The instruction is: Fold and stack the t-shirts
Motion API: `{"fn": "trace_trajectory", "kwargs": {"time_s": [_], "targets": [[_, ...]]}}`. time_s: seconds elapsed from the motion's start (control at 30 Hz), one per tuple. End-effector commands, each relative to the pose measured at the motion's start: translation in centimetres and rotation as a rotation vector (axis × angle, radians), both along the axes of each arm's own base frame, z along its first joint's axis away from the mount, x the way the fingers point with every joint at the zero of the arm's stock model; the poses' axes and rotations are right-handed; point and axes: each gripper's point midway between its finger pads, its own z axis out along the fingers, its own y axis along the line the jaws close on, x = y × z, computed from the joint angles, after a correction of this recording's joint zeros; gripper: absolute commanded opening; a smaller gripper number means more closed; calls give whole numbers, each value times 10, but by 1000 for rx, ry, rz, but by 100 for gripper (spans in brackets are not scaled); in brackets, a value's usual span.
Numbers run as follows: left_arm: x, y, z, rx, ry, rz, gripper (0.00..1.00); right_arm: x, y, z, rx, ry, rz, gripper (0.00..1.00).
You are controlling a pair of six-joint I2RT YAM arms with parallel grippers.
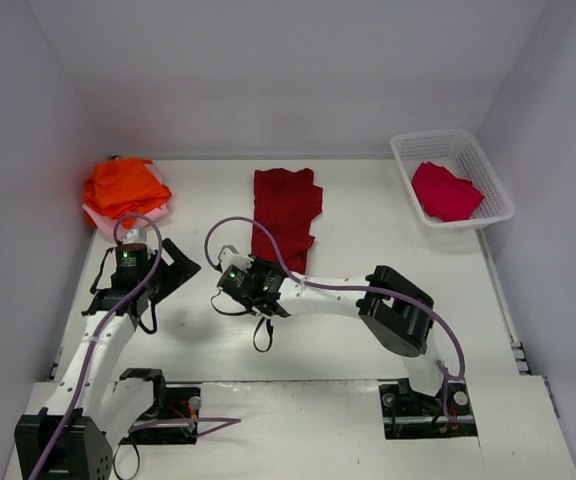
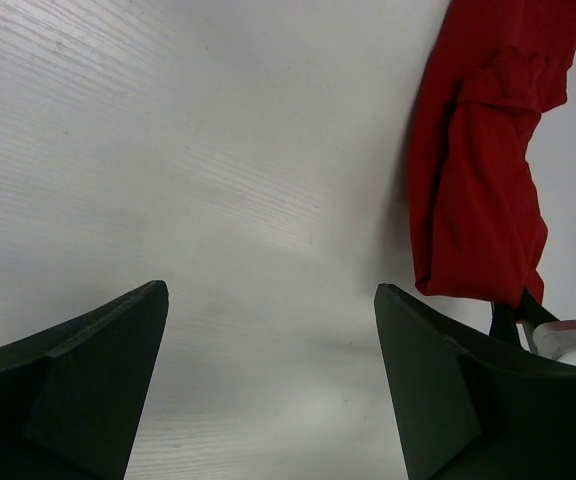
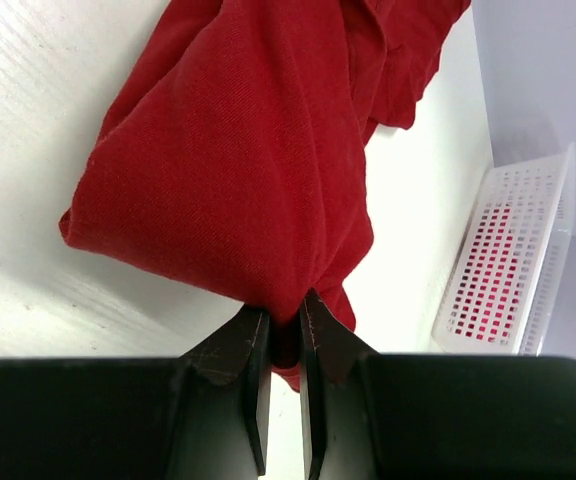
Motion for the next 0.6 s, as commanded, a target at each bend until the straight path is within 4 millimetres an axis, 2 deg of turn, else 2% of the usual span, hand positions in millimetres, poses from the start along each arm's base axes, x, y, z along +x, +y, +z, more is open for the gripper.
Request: {"fn": "trace_trajectory", "kwargs": {"time_s": [0.0, 0.57], "targets": [[4, -1, 12, -19, -45, 4, 79, 12, 8, 54, 87, -65, 0, 0], [0, -1, 16, -22, -51, 3, 79, 44, 12, 114, 202, -122, -16, 0]]}}
